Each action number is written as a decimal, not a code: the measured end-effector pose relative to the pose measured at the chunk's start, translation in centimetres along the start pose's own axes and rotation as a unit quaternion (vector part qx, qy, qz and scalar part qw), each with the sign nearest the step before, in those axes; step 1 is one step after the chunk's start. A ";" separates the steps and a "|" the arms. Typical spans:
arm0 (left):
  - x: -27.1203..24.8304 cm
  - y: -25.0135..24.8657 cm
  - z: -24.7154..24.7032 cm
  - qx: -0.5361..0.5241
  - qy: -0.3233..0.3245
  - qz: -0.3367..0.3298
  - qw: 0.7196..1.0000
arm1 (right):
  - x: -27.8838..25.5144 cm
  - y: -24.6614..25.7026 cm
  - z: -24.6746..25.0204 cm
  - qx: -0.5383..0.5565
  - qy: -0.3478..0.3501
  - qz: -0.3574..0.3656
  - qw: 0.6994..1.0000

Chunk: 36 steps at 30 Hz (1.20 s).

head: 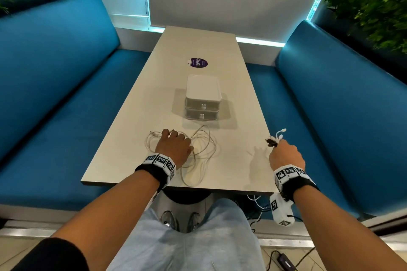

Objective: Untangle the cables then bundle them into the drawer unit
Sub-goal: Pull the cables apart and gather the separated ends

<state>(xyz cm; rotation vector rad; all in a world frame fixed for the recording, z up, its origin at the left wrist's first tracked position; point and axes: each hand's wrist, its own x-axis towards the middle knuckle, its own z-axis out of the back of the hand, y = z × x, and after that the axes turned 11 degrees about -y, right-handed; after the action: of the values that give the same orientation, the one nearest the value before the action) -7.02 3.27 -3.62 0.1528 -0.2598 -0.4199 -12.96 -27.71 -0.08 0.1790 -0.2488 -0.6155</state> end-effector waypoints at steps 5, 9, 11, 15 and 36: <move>0.2 -0.6 0.4 -0.042 -0.033 0.002 0.999 | -0.6 2.0 -0.5 0.078 -0.007 0.048 0.996; 0.1 -0.2 0.5 -0.118 -0.051 0.012 0.992 | -0.8 3.6 -1.4 0.166 0.035 0.048 0.984; -0.2 0.5 0.4 -0.162 -0.052 0.022 0.985 | -1.0 4.3 -1.8 0.210 0.071 0.027 0.975; -1.5 1.8 0.5 -0.209 -0.075 0.029 0.975 | -1.8 5.9 -2.2 0.247 0.115 0.020 0.962; -1.8 5.2 -2.0 -0.174 -0.079 0.218 0.957 | -6.4 13.0 -2.2 0.244 0.234 0.160 0.928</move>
<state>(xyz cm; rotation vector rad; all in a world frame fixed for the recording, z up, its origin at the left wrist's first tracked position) -6.09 8.95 -4.90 -0.2832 -0.3619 -0.0335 -10.22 -13.28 -0.21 0.7416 0.0411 -0.1627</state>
